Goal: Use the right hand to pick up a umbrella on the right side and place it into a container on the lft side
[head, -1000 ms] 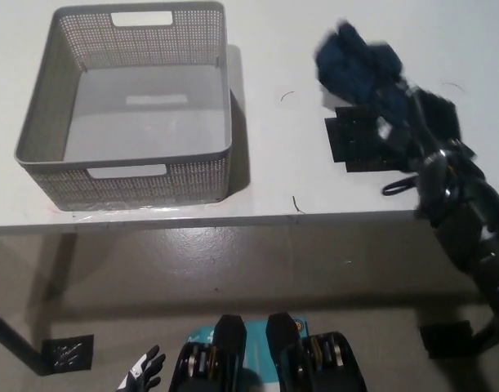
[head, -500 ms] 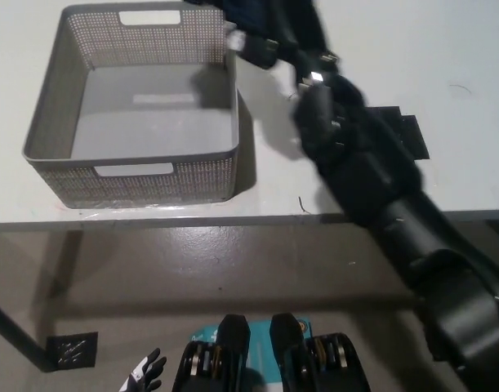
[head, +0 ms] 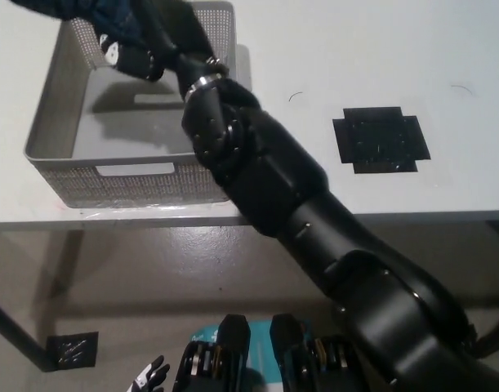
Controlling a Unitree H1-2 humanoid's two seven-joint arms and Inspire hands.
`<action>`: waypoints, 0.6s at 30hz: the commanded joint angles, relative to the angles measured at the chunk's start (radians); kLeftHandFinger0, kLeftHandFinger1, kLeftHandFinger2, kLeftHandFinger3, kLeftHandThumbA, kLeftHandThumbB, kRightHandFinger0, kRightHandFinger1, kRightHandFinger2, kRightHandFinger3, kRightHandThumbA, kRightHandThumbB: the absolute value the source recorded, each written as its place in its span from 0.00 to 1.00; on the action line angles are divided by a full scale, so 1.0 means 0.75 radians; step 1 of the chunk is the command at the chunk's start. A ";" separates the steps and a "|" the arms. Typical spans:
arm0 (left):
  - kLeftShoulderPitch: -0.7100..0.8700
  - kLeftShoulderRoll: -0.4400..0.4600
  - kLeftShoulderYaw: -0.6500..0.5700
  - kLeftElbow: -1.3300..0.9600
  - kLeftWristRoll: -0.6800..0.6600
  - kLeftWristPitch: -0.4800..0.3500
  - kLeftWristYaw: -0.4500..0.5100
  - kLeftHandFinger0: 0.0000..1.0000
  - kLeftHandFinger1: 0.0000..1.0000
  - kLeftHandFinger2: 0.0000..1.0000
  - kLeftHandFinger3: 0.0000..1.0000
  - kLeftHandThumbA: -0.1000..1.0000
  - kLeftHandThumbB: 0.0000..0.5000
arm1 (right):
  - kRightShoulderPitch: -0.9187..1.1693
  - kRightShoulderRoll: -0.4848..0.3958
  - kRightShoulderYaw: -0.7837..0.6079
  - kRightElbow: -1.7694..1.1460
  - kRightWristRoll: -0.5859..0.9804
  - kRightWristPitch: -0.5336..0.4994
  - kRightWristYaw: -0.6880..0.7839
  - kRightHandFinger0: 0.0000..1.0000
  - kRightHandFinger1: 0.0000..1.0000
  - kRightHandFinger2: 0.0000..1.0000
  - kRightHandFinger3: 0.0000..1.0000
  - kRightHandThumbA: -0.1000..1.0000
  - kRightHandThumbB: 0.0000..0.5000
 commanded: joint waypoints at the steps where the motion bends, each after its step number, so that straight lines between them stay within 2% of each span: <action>1: 0.015 0.021 -0.009 -0.021 0.019 -0.060 -0.013 1.00 1.00 1.00 1.00 1.00 0.07 | -0.125 0.014 -0.019 0.102 0.020 -0.058 -0.094 0.00 0.00 0.34 0.42 0.00 0.55; 2: 0.016 0.019 -0.011 -0.025 0.016 -0.058 -0.015 1.00 1.00 1.00 1.00 1.00 0.07 | -0.123 0.015 -0.027 0.132 0.030 -0.049 -0.097 0.00 0.00 0.29 0.39 0.00 0.63; 3: 0.014 0.021 -0.013 -0.032 0.016 -0.047 -0.020 1.00 1.00 1.00 1.00 1.00 0.09 | -0.123 0.011 -0.026 0.156 0.028 -0.013 -0.091 0.00 0.00 0.22 0.39 0.00 0.57; 4: 0.012 0.016 -0.015 -0.044 0.013 -0.028 -0.022 1.00 1.00 1.00 1.00 1.00 0.13 | -0.129 0.001 -0.026 0.184 0.040 0.038 -0.011 0.24 0.36 0.67 0.95 0.39 0.59; 5: 0.008 0.018 -0.017 -0.051 0.014 -0.019 -0.025 1.00 1.00 1.00 1.00 1.00 0.13 | -0.132 -0.009 -0.028 0.192 0.053 0.058 0.048 0.36 0.48 0.75 1.00 0.50 0.64; 6: 0.001 0.023 -0.022 -0.054 0.016 -0.008 -0.033 1.00 1.00 1.00 1.00 1.00 0.15 | -0.128 -0.024 -0.049 0.189 0.090 0.085 0.132 0.69 0.89 1.00 1.00 0.62 0.74; 7: -0.006 0.025 -0.026 -0.056 0.015 -0.002 -0.039 1.00 1.00 1.00 1.00 1.00 0.14 | -0.122 -0.039 -0.054 0.185 0.105 0.095 0.182 0.81 1.00 1.00 1.00 0.67 0.79; 8: -0.016 0.027 -0.034 -0.057 0.017 -0.003 -0.045 1.00 1.00 1.00 1.00 1.00 0.13 | -0.102 -0.064 -0.046 0.184 0.099 0.089 0.202 1.00 1.00 1.00 1.00 0.72 0.80; 10: -0.030 0.027 -0.046 -0.057 0.022 -0.003 -0.050 1.00 1.00 1.00 1.00 1.00 0.16 | -0.072 -0.099 -0.041 0.171 0.093 0.087 0.208 1.00 1.00 1.00 1.00 0.83 0.82; 11: -0.034 0.026 -0.051 -0.059 0.027 0.000 -0.048 1.00 1.00 1.00 1.00 1.00 0.17 | -0.060 -0.112 -0.038 0.164 0.093 0.095 0.217 1.00 1.00 1.00 1.00 0.85 0.83; 13: -0.044 0.029 -0.062 -0.064 0.043 -0.010 -0.048 1.00 1.00 1.00 1.00 1.00 0.14 | -0.041 -0.152 -0.023 0.131 0.090 0.134 0.277 1.00 1.00 1.00 1.00 0.94 0.93; 18: -0.066 0.030 -0.069 -0.068 0.059 -0.002 -0.042 1.00 1.00 1.00 1.00 1.00 0.10 | -0.026 -0.222 0.002 0.085 0.076 0.145 0.346 1.00 1.00 1.00 1.00 0.94 1.00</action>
